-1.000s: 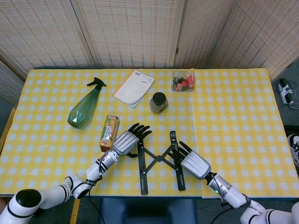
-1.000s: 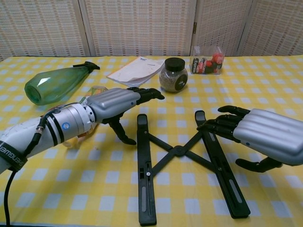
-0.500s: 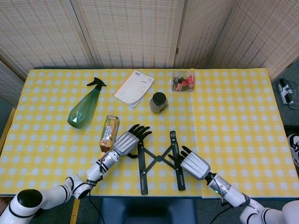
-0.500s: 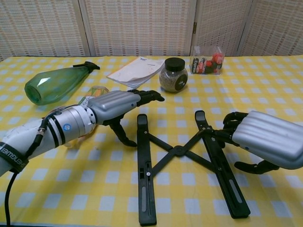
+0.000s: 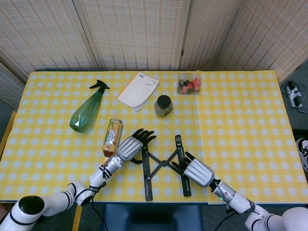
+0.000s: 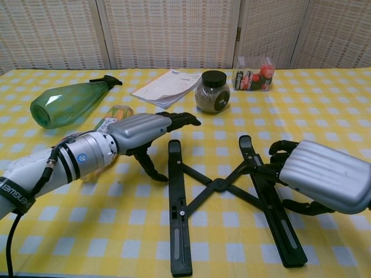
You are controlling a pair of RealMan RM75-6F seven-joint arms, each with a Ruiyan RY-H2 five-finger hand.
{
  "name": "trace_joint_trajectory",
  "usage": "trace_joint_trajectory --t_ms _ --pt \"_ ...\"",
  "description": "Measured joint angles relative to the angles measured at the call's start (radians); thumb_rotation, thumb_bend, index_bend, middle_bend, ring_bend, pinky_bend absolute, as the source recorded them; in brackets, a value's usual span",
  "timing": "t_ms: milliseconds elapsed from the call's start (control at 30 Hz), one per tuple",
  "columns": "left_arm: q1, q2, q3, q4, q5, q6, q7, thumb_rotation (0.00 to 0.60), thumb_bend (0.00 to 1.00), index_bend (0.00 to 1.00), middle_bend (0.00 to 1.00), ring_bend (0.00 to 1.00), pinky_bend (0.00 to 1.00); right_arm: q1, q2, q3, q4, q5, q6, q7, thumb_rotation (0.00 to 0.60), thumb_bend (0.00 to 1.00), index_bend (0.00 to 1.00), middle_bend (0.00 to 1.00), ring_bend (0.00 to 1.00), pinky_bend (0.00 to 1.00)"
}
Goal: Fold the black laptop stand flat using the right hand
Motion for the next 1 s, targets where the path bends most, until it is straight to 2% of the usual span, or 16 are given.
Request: trace_joint_trajectory --t_ms 1000 --pt "-0.007 -0.017 -0.008 -0.008 -0.010 -0.013 -0.039 0.600 0.12 0.00 0.02 0.00 0.00 0.050 -0.111 0.012 0.073 -0.032 0.028 -0.062 0.600 0.35 0.19 0.49 0.43 0.25"
